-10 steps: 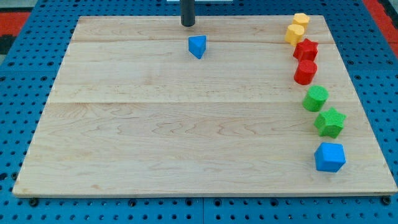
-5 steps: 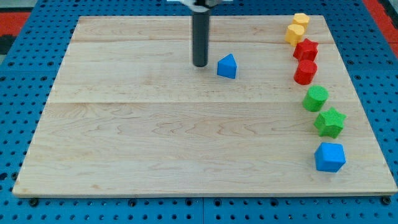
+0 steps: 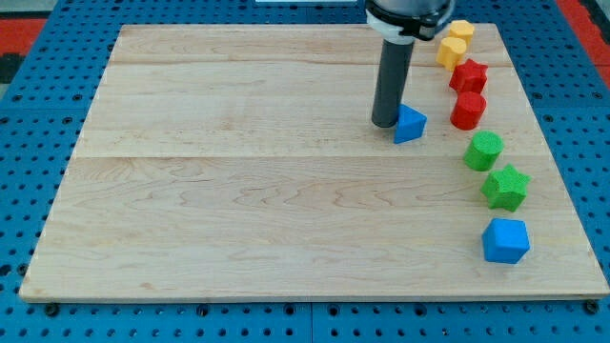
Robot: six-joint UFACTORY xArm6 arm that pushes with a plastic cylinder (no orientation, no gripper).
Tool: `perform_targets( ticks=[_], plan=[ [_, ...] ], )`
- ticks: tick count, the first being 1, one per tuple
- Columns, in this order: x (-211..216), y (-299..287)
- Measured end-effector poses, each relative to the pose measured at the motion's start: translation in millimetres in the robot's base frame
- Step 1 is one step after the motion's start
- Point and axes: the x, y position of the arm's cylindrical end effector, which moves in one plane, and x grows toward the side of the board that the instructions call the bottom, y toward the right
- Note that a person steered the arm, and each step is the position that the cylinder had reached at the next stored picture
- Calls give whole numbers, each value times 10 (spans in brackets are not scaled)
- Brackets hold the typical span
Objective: Push the blue triangle in between the circle
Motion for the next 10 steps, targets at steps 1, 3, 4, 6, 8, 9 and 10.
perform_targets(
  ticks=[1, 3, 4, 6, 8, 9, 10],
  plan=[
    [81, 54],
    [163, 158],
    [162, 305],
    [36, 404],
    [58, 535],
    [68, 586],
    [71, 678]
  ],
)
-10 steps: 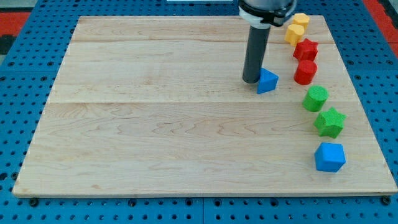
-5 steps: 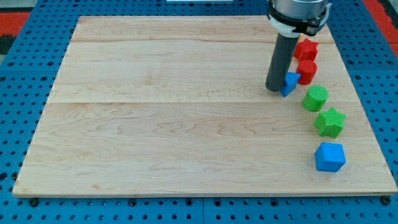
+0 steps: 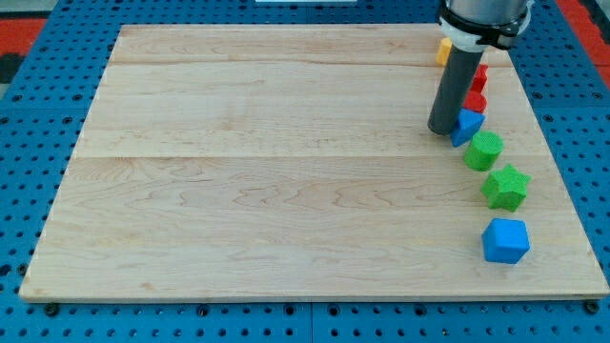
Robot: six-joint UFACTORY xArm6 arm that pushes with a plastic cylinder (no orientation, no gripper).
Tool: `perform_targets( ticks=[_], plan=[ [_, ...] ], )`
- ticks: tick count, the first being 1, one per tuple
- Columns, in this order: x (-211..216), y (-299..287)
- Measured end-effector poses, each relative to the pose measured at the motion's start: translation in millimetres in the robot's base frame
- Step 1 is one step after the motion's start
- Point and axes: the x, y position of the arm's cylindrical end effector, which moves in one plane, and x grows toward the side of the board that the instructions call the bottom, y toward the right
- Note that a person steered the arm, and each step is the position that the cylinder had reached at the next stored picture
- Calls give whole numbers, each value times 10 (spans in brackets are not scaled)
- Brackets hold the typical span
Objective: Push the blue triangle in between the circle
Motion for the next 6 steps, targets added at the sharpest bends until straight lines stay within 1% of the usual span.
perform_targets(
  ticks=[2, 3, 4, 5, 6],
  plan=[
    [30, 260],
    [30, 104],
    [30, -533],
    [30, -695],
    [30, -697]
  ],
)
